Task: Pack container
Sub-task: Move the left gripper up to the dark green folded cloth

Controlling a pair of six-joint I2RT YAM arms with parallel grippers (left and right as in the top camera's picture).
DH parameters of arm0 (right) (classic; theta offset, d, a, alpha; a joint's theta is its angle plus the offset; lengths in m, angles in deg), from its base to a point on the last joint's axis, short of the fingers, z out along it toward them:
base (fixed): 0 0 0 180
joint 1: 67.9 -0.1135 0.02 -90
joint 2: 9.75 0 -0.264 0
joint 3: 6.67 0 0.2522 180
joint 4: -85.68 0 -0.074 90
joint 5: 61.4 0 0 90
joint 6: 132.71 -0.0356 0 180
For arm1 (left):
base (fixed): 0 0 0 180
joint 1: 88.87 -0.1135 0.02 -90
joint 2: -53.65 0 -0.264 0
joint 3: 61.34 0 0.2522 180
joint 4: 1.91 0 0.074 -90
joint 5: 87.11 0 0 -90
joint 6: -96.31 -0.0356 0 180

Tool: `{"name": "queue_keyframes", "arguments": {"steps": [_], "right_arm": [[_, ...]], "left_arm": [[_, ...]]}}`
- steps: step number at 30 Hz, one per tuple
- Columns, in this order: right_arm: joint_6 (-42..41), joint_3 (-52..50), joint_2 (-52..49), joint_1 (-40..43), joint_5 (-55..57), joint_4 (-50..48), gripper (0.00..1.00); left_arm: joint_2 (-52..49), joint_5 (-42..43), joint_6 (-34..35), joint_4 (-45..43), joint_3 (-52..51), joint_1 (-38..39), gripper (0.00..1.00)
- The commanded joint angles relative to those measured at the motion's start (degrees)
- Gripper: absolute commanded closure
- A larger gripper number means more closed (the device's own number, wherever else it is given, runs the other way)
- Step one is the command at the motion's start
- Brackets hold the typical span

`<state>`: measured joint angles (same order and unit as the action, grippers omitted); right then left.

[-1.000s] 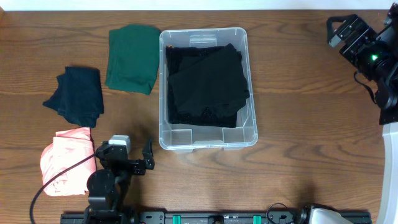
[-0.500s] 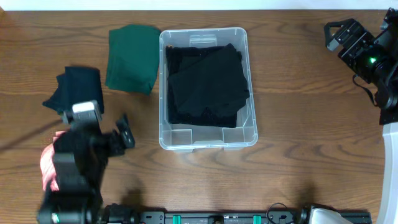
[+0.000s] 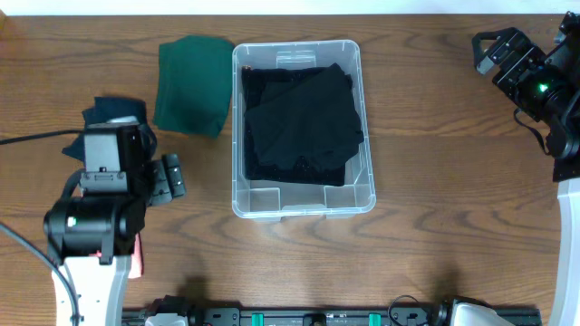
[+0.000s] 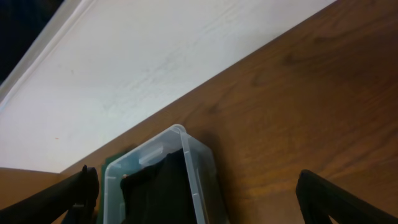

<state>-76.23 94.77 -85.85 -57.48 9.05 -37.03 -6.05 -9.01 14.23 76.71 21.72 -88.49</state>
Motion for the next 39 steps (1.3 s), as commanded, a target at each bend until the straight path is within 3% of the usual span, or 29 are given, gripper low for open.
{"name": "queue_keyframes", "arguments": {"steps": [1, 5, 11, 15, 23, 32, 39], "right_arm": [[-0.3, 0.2, 0.7, 0.3, -0.2, 0.0, 0.01], [-0.3, 0.2, 0.7, 0.3, -0.2, 0.0, 0.01], [-0.3, 0.2, 0.7, 0.3, -0.2, 0.0, 0.01], [-0.3, 0.2, 0.7, 0.3, -0.2, 0.0, 0.01], [-0.3, 0.2, 0.7, 0.3, -0.2, 0.0, 0.01], [-0.3, 0.2, 0.7, 0.3, -0.2, 0.0, 0.01], [-0.3, 0.2, 0.7, 0.3, -0.2, 0.0, 0.01]], "left_arm": [[-2.7, -5.8, 7.5, 4.2, 1.0, -1.7, 0.02], [-6.6, -5.7, 11.9, 8.7, 0.7, -4.1, 0.02], [-13.5, -5.7, 12.1, 9.4, -0.9, -7.0, 0.02], [-17.6, -0.5, 12.3, 7.7, -0.9, -7.1, 0.02], [-22.3, -5.0, 12.5, 7.5, -0.9, -7.1, 0.02], [-22.4, -4.7, 11.9, 1.6, -0.9, -7.1, 0.02], [-22.4, 8.2, 2.2, -13.5, -0.9, -7.1, 0.01]]}}
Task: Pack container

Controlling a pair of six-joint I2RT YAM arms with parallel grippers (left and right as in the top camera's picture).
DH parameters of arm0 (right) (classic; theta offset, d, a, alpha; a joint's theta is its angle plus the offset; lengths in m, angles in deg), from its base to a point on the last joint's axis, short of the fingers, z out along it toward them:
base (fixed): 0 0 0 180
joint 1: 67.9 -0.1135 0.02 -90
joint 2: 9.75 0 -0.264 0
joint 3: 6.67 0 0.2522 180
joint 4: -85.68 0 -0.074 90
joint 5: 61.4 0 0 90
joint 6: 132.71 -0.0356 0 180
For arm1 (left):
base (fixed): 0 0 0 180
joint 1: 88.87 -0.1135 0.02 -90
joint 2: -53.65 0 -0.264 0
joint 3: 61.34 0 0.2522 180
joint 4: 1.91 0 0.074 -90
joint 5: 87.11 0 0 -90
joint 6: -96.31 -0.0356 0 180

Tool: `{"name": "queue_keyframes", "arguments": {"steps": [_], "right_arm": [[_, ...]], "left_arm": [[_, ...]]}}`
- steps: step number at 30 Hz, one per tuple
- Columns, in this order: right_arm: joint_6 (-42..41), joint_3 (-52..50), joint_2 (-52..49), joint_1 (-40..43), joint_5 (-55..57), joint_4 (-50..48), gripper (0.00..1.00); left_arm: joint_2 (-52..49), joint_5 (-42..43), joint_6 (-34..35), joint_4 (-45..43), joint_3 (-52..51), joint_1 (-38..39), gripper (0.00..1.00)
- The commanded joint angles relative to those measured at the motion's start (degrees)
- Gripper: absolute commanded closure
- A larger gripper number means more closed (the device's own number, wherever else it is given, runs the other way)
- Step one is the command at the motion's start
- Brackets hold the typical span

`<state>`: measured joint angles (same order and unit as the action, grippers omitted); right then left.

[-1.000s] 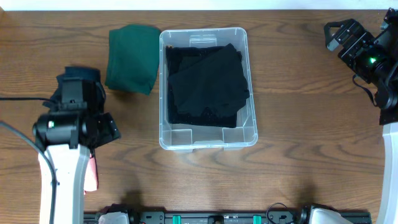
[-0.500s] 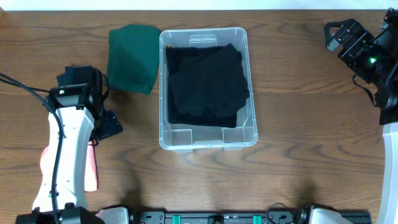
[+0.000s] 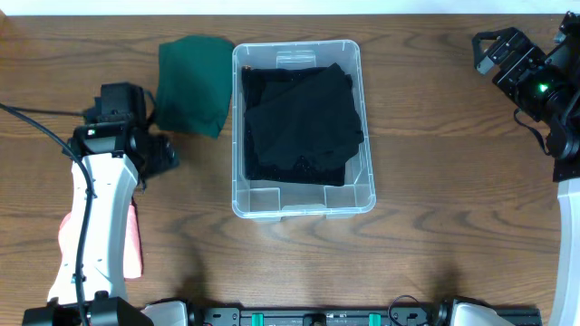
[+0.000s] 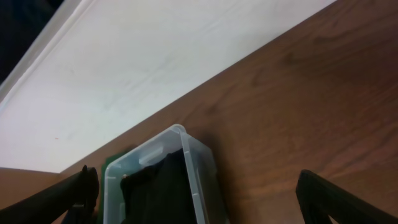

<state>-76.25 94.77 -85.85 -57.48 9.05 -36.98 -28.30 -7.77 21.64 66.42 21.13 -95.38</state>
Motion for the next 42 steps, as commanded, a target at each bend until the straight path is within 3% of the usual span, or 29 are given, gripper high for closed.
{"name": "queue_keyframes", "arguments": {"steps": [1, 3, 4, 7, 12, 14, 15, 17, 20, 25, 42], "right_arm": [[-0.3, 0.2, 0.7, 0.3, -0.2, 0.0, 0.01], [-0.3, 0.2, 0.7, 0.3, -0.2, 0.0, 0.01], [-0.3, 0.2, 0.7, 0.3, -0.2, 0.0, 0.01], [-0.3, 0.2, 0.7, 0.3, -0.2, 0.0, 0.01], [-0.3, 0.2, 0.7, 0.3, -0.2, 0.0, 0.01], [-0.3, 0.2, 0.7, 0.3, -0.2, 0.0, 0.01], [-0.3, 0.2, 0.7, 0.3, -0.2, 0.0, 0.01], [-0.3, 0.2, 0.7, 0.3, -0.2, 0.0, 0.01], [-0.3, 0.2, 0.7, 0.3, -0.2, 0.0, 0.01], [-0.3, 0.2, 0.7, 0.3, -0.2, 0.0, 0.01], [-0.3, 0.2, 0.7, 0.3, -0.2, 0.0, 0.01]], "left_arm": [[-0.2, 9.6, -6.4, -6.6, -0.3, -0.2, 0.04], [-0.3, 15.1, -7.2, -13.2, -0.3, -0.2, 0.23], [-0.5, 18.3, -7.1, -17.0, -0.3, -0.2, 0.27], [-1.9, 24.6, -6.5, -26.0, -0.3, -0.2, 0.31], [-7.2, 29.5, -3.6, -35.1, -0.3, 0.1, 0.3], [-10.2, 30.4, -3.7, -38.1, -0.3, 0.5, 0.35], [-11.9, 30.4, -3.7, -39.3, -0.3, 0.6, 0.43], [-14.5, 30.4, -3.7, -41.4, -0.3, 0.7, 0.68], [-18.0, 32.2, -3.2, -44.7, -0.3, 0.7, 0.86], [-20.7, 38.8, -1.9, -48.1, -0.3, 1.6, 0.91], [-20.8, 33.6, 0.9, -44.4, -0.3, 13.5, 0.94]]}}
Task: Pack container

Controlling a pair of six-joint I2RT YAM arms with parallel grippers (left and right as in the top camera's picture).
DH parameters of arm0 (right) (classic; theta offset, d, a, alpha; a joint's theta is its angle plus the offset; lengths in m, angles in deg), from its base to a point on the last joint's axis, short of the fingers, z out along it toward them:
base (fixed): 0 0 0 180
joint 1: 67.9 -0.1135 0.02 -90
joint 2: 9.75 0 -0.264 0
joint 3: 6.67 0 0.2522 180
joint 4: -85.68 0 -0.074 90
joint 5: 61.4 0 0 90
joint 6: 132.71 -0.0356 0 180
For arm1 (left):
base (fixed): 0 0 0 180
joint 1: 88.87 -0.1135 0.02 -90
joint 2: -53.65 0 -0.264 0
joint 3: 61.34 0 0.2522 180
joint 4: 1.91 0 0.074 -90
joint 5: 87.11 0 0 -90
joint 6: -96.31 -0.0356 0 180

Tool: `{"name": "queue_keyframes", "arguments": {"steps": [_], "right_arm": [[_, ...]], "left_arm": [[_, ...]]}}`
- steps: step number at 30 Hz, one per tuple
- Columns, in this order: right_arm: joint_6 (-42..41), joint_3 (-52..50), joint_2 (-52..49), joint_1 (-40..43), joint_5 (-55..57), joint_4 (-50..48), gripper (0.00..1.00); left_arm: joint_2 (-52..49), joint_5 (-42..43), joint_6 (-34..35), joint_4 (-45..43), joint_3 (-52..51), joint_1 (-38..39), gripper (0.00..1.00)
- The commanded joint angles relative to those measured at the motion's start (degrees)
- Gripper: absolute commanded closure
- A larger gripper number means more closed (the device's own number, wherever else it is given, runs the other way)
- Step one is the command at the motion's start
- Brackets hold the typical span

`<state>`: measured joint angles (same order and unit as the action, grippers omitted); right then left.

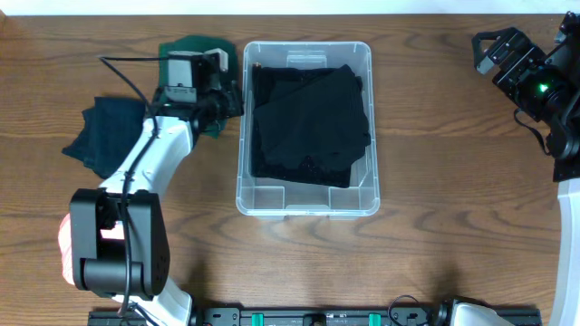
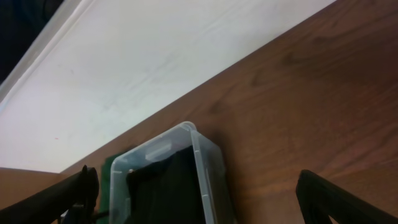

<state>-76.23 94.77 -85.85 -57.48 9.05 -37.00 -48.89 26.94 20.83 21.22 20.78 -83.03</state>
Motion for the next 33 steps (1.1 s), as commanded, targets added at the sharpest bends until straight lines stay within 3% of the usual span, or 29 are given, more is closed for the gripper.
{"name": "queue_keyframes", "arguments": {"steps": [1, 9, 18, 24, 26, 33], "right_arm": [[-0.3, 0.2, 0.7, 0.3, -0.2, 0.0, 0.01], [-0.3, 0.2, 0.7, 0.3, -0.2, 0.0, 0.01], [-0.3, 0.2, 0.7, 0.3, -0.2, 0.0, 0.01], [-0.3, 0.2, 0.7, 0.3, -0.2, 0.0, 0.01], [-0.3, 0.2, 0.7, 0.3, -0.2, 0.0, 0.01], [-0.3, 0.2, 0.7, 0.3, -0.2, 0.0, 0.01]], "left_arm": [[-0.2, -1.2, 2.4, 0.8, 0.0, 1.5, 0.94], [-0.2, -5.8, 13.8, 1.0, 0.0, 4.8, 0.94], [-0.2, -7.3, 14.2, 0.8, 0.0, 8.8, 0.94], [0.1, -13.6, 8.1, 2.3, 0.0, 7.8, 0.83], [0.1, -14.8, 4.2, 2.5, 0.0, 6.6, 0.75], [0.1, -19.1, -9.3, 0.6, 1.0, 1.9, 0.66]]}}
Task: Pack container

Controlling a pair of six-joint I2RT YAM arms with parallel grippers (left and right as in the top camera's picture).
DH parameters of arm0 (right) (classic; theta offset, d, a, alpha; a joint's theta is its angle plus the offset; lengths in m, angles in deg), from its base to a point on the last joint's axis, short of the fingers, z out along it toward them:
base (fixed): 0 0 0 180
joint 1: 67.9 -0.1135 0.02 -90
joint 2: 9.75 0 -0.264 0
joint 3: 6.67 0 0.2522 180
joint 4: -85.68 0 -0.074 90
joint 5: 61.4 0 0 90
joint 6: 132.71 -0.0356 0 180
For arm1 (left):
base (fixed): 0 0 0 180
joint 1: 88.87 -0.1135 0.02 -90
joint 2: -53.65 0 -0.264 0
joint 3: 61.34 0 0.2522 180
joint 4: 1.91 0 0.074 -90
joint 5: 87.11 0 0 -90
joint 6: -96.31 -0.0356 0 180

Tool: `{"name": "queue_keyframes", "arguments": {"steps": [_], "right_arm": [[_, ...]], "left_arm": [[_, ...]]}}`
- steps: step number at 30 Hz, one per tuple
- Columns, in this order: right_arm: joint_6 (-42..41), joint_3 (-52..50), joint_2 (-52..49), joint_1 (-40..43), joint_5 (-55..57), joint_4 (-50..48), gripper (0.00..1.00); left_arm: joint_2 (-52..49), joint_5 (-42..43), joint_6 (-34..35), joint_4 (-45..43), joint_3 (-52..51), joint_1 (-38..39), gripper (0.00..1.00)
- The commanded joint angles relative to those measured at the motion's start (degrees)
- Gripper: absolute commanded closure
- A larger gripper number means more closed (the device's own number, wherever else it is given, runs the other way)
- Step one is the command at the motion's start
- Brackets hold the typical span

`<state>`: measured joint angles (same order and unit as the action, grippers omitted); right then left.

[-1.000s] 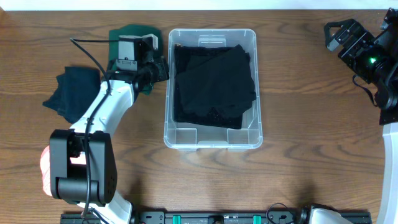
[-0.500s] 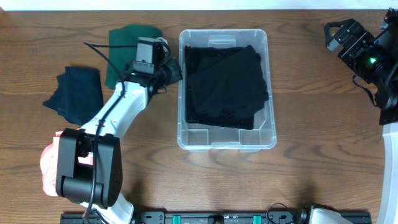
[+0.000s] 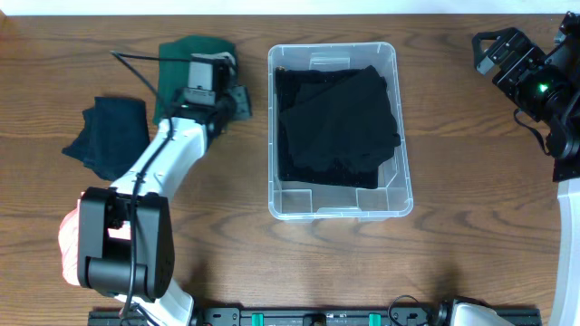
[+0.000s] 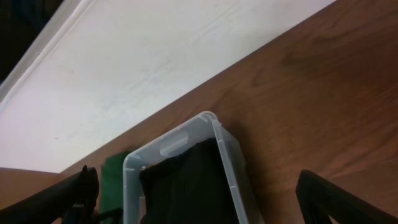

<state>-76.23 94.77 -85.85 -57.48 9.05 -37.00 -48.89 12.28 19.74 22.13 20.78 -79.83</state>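
Observation:
The clear plastic container [image 3: 339, 206] stands in the middle of the table with a folded black cloth [image 3: 335, 122] inside; the right wrist view shows its far corner [image 4: 177, 140]. A green cloth [image 3: 186, 56] lies left of it, partly under my left arm. My left gripper [image 3: 240, 100] sits low at the green cloth's right edge, a short way left of the container wall; its jaws are not clear from above. My right gripper [image 3: 492, 50] hangs open and empty at the far right, its fingertips [image 4: 326, 196] wide apart.
A dark navy cloth [image 3: 107, 136] lies crumpled at the left. A pink item [image 3: 65, 244] shows beside the left arm's base. The table's back edge and a white wall [image 4: 143, 62] run behind the container.
The container with the black cloth now stands further right on the table. My left gripper has shifted a little to the right by the green cloth. The right arm has not moved.
My left gripper was near the table's front left, over the navy cloth. Then it stood further back beside the green cloth. Then it lay on the green cloth against the container's left wall, the container slightly shifted. Now the container stands clearly further right.

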Motion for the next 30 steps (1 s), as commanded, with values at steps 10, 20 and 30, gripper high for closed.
{"name": "queue_keyframes", "arguments": {"steps": [10, 20, 30], "right_arm": [[-0.3, 0.2, 0.7, 0.3, -0.2, 0.0, 0.01], [-0.3, 0.2, 0.7, 0.3, -0.2, 0.0, 0.01], [-0.3, 0.2, 0.7, 0.3, -0.2, 0.0, 0.01]], "left_arm": [[0.1, -5.1, -14.5, 3.0, 1.1, -1.1, 0.65], [0.1, -1.2, -12.0, 9.3, 1.1, 6.4, 0.65], [0.1, -1.3, -12.0, 5.6, 1.1, 12.4, 0.65]]}}
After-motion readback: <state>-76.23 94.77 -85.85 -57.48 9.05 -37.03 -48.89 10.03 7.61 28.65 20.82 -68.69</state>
